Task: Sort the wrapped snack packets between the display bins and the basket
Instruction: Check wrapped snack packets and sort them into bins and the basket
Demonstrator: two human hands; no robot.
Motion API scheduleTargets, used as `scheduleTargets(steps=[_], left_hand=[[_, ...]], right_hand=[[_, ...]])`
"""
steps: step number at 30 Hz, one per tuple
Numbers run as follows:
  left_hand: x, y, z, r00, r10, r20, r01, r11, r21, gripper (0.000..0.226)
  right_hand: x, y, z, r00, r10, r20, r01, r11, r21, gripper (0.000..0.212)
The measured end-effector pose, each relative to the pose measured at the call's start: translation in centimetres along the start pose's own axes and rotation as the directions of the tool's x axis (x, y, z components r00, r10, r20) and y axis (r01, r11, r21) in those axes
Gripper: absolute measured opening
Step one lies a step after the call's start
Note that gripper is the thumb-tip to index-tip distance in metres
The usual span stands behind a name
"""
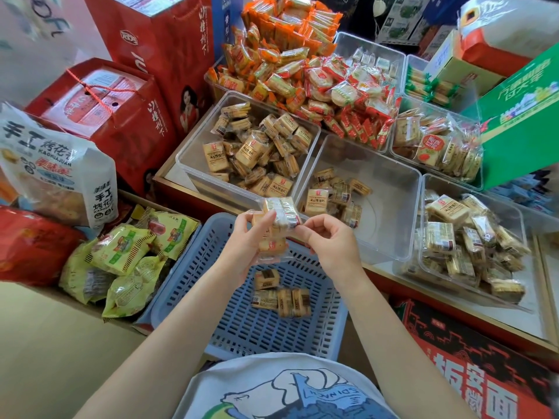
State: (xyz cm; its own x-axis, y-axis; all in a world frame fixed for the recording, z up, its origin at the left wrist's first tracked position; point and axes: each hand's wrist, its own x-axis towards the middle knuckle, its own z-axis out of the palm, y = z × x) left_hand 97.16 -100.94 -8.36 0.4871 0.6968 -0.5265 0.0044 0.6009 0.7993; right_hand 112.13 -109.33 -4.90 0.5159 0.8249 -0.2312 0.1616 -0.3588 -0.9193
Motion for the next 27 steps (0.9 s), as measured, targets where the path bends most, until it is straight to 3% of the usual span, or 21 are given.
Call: scheduleTargets(steps=[3,7,12,17,22,27], left_hand=[[0.5,-0.6,-0.8,0.994,0.012,-0.111,-0.002,0.997,0.083,0.089],[0.7,-0.7,-1.2,0.982,0.103,-0.157,-0.082,0.988,0.134,0.054],[0.2,0.0,-0.7,0.989,0.147,-0.012,-0.142,0.971,0.190,0.057],[-0.1,-0.2,0.0,0.966,0.135,0.222,-0.196,0.940,0.279,0.081],[-0.1,0.0,0.2,0.951,0.199,0.238,-0.259,0.931,0.257,0.069],[0.4,-0.2,-0.2,0.959,0.184,0.218,-0.244,0.925,0.292,0.079]], right_hand=[[0.3,0.0,-0.2,1.000,-0.010,-0.024,0.009,0.999,-0.050,0.014],[0.6,0.2,-0.5,0.999,-0.042,0.021,0.045,0.990,-0.132,0.023],[0.8,-0.2,-0.6,0.994,0.072,0.085,-0.069,0.997,-0.043,0.028],[0.6,-0.6,-0.2,0.995,0.058,0.079,-0.060,0.998,0.024,0.025],[0.6,-0.8,-0.3,0.993,0.046,0.107,-0.055,0.995,0.083,0.011],[1.2,-0.6,-0.2,0.996,-0.015,0.090,0.015,1.000,-0.005,0.007]])
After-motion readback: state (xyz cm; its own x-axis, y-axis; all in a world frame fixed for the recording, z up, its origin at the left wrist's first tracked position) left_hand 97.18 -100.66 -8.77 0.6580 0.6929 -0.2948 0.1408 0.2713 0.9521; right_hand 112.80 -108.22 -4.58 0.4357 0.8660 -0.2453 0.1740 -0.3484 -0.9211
